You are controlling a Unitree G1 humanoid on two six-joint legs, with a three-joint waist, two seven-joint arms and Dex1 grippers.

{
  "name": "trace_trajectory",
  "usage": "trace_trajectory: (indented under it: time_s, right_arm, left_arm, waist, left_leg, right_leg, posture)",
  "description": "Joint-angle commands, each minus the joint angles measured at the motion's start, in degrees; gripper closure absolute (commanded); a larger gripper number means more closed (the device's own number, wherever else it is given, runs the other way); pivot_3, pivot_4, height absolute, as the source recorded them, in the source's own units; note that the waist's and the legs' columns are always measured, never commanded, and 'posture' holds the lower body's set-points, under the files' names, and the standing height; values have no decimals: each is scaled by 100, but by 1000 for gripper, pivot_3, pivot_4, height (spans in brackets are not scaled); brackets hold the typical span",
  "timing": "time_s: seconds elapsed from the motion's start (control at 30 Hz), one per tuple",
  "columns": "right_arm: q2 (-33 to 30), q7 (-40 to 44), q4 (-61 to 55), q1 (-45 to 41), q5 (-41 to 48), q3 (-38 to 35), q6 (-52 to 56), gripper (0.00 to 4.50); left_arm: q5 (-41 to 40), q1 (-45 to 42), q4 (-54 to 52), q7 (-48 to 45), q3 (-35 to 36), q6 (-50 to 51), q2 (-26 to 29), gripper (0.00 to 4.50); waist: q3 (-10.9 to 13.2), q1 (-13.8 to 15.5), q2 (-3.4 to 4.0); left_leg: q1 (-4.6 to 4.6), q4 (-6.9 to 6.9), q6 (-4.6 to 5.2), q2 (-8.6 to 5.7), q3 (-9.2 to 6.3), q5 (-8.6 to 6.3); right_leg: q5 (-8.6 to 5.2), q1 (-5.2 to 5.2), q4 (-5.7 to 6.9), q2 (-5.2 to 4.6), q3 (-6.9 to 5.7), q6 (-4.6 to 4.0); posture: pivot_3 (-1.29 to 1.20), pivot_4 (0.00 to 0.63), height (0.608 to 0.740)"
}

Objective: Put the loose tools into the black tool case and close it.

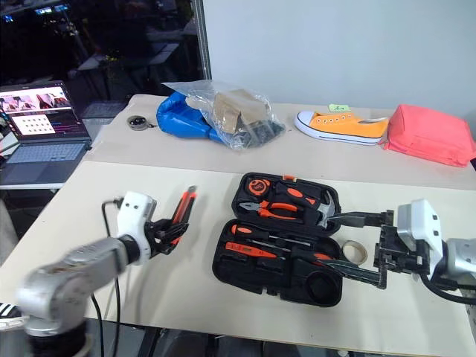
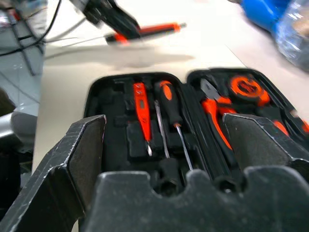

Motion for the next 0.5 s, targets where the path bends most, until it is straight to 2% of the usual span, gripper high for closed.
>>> trace_trajectory:
  time_s: [0.03,0.1,0.2,0.33,0.5]
  right_arm:
    - [193,-108,-39,387,-101,-487,-220,0]
    - [298,-121,-48,637,-148,-658,-285,0]
    - [402,-120,-243,995,-109,-917,-285,0]
    - [443,3,-364,1462,-76,-1376,-311,0]
    - [430,197,-450,1864,26,-1885,-258,0]
  left_arm:
    - [43,-604,393,-2064,-1187,-1538,935,2823]
    - [346,-1116,972,-2827,-1890,-2238,1160,2823]
    - [852,-1803,1741,-3867,-2882,-3250,1211,2823]
    - [1608,-2636,2782,-4374,-3991,-4037,625,2823]
    - [2170,-3133,3603,-4660,-4645,-4574,-28,2823]
  waist:
    - [-4,18,9]
    - [-5,19,10]
    - [-4,3,10]
    - [-3,-22,9]
    - [1,-31,2]
  left_leg:
    - [-1,-1,0,-2,5,0]
    - [-4,-1,4,-9,17,-2]
    - [-10,0,5,-14,37,-2]
    - [-16,1,9,-20,41,-4]
    - [-22,6,13,-20,40,-6]
  right_leg:
    - [-1,0,-6,-6,-3,0]
    - [-6,2,-10,-18,2,8]
    - [-6,2,-15,-15,-6,9]
    - [-8,0,-15,-4,-4,8]
    - [-12,-2,-12,-1,-1,17]
  posture:
    - [0,150,740]
    - [0,150,740]
    - [0,150,740]
    - [0,150,740]
    - [0,150,740]
